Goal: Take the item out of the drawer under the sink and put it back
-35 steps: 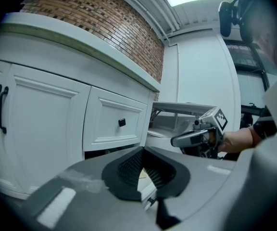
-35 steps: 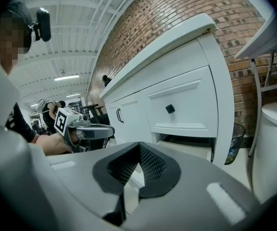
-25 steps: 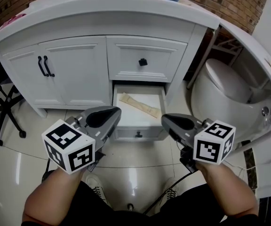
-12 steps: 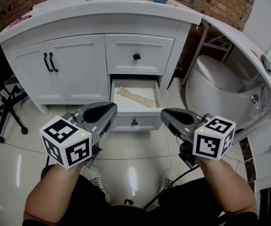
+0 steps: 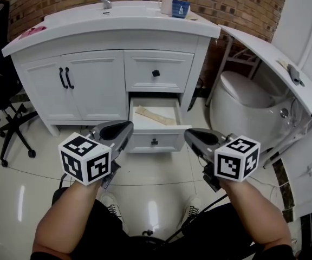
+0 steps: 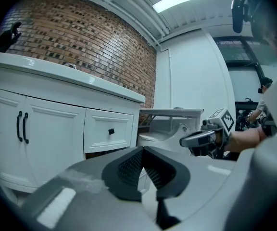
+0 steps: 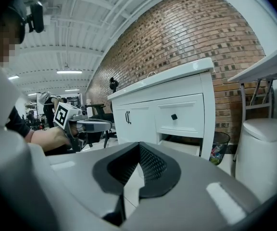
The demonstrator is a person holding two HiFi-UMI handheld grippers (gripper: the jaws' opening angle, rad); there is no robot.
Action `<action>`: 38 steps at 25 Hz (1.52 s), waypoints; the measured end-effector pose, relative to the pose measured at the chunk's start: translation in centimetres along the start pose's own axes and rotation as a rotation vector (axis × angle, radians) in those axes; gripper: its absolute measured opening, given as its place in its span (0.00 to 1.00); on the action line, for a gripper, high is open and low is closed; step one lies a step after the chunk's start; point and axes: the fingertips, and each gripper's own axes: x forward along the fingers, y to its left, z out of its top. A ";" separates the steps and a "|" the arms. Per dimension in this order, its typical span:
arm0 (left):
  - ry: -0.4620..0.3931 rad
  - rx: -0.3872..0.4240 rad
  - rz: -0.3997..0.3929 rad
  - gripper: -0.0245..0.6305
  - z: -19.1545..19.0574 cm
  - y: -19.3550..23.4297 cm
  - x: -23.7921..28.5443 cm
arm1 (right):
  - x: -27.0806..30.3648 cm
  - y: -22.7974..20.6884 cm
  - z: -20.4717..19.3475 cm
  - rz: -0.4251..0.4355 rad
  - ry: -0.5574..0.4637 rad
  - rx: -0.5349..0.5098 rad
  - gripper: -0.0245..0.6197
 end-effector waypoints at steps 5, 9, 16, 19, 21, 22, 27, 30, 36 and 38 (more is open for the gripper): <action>0.009 -0.006 -0.011 0.05 -0.4 -0.3 0.0 | 0.2 0.6 -0.3 0.008 0.009 -0.012 0.05; 0.006 -0.007 -0.014 0.05 -0.4 -0.2 -0.2 | 0.3 0.8 -0.3 0.014 0.010 -0.017 0.05; 0.018 0.001 -0.026 0.05 -0.7 -0.6 -0.2 | 0.5 0.9 -0.5 0.024 0.018 -0.009 0.05; 0.018 0.006 -0.028 0.05 -0.7 -0.6 -0.2 | 0.6 1.0 -0.4 0.027 0.018 -0.011 0.05; 0.019 0.007 -0.029 0.05 -0.6 -0.7 -0.1 | 0.7 0.9 -0.4 0.028 0.019 -0.010 0.05; 0.019 0.008 -0.029 0.05 -0.6 -0.7 -0.1 | 0.7 0.9 -0.4 0.029 0.019 -0.009 0.05; 0.020 0.005 -0.026 0.05 -0.6 -0.6 -0.2 | 0.5 1.0 -0.3 0.031 0.015 -0.007 0.05; 0.019 0.005 -0.023 0.05 -0.6 -0.6 -0.2 | 0.5 1.1 -0.1 0.034 0.012 -0.006 0.05; 0.019 0.009 -0.022 0.05 -0.6 -0.6 -0.3 | 0.7 1.3 -0.3 0.040 0.019 -0.010 0.05; 0.018 0.010 -0.021 0.05 -0.6 -0.6 -0.3 | 0.7 1.3 -0.4 0.042 0.020 -0.011 0.05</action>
